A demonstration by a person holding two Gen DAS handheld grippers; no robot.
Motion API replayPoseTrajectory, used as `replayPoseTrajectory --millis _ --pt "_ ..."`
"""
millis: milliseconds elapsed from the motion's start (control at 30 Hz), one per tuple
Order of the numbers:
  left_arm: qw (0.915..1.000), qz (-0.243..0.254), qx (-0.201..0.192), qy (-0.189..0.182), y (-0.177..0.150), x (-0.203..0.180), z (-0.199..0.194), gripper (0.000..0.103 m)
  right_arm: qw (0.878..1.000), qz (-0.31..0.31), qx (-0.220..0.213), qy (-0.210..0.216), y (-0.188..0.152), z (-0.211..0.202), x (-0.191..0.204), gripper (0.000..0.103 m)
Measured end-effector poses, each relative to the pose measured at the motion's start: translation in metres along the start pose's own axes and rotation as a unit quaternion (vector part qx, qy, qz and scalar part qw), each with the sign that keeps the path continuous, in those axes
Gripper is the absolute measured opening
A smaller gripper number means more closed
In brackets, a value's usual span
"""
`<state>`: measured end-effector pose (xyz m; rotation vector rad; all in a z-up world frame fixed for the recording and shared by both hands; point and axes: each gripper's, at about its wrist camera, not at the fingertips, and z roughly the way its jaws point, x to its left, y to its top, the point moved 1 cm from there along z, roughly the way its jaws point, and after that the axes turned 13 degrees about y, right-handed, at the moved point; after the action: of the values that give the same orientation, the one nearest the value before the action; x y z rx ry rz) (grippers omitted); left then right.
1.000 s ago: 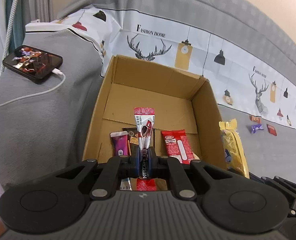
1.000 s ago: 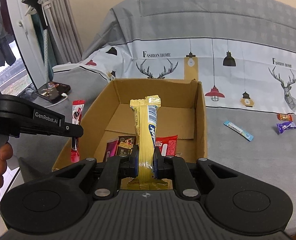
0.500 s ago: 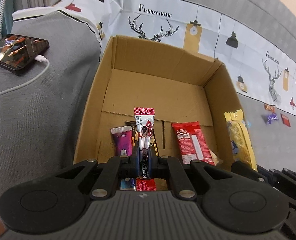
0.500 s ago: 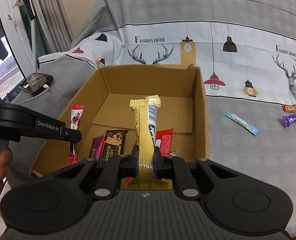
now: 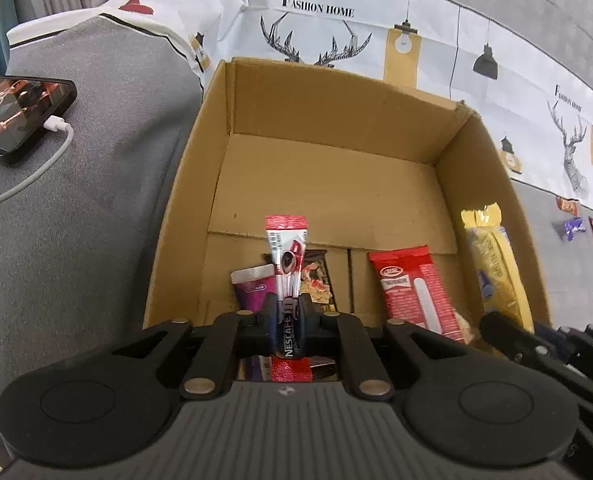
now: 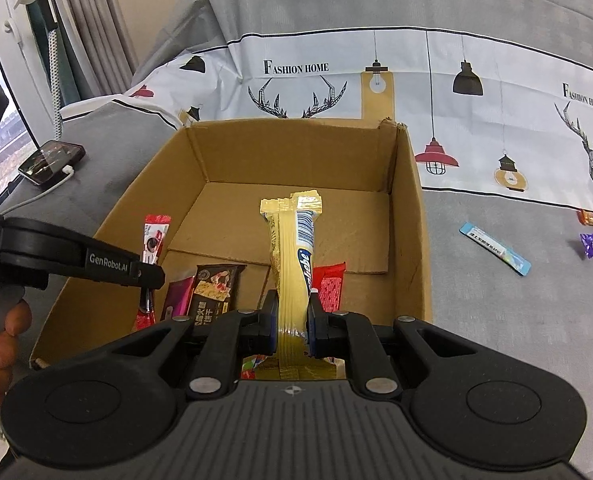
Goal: Organize snacks
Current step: 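Lower both held snacks into the box and open both grippers, then lift both grippers out of the box and turn toward remaining snacks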
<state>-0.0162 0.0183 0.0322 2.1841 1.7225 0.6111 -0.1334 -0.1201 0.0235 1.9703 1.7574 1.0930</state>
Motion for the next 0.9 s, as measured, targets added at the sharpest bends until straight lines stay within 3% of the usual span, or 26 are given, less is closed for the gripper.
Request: replayPoseTrajectory --millis 33,67,100,133,167,300,367,500,600,900 --pt "1.0000 -0.002 0.003 0.000 0.000 0.002 0.001 0.026 1.000 0.002 0.003 0.004 0.001 0.002 -0.001 0.016" --pt "1.0000 -0.006 0.006 0.002 0.000 0.003 0.000 0.056 1.000 0.005 0.005 0.006 0.002 0.002 -0.002 0.019" --pt "0.9999 -0.012 0.006 0.007 0.000 0.005 -0.002 0.075 1.000 0.010 0.010 0.008 0.003 0.003 -0.002 0.026" --pt "0.9996 -0.023 0.000 0.014 -0.001 0.009 -0.007 0.098 1.000 0.016 0.016 0.006 0.003 0.004 -0.002 0.046" --pt "0.9994 -0.031 -0.013 0.012 -0.003 0.012 -0.013 0.101 1.000 0.023 0.016 0.002 0.003 0.002 -0.002 0.062" --pt "0.9993 -0.030 -0.014 0.020 -0.016 0.016 -0.031 0.103 0.999 0.040 0.016 0.004 -0.002 -0.010 0.002 0.070" --pt "0.9993 -0.028 -0.003 0.027 -0.028 0.017 -0.038 0.103 0.998 0.055 0.020 0.006 -0.006 -0.019 0.004 0.080" --pt "0.9985 -0.037 0.008 0.039 -0.060 0.021 -0.057 0.103 0.996 0.070 0.050 0.036 -0.023 -0.037 0.015 0.084" --pt "0.9987 -0.037 0.009 0.032 -0.077 0.022 -0.074 0.103 0.996 0.067 0.049 0.031 -0.032 -0.055 0.027 0.085" --pt "0.9974 -0.041 -0.042 0.041 -0.109 0.028 -0.130 0.103 0.999 -0.001 -0.037 -0.015 -0.053 -0.124 0.063 0.089"
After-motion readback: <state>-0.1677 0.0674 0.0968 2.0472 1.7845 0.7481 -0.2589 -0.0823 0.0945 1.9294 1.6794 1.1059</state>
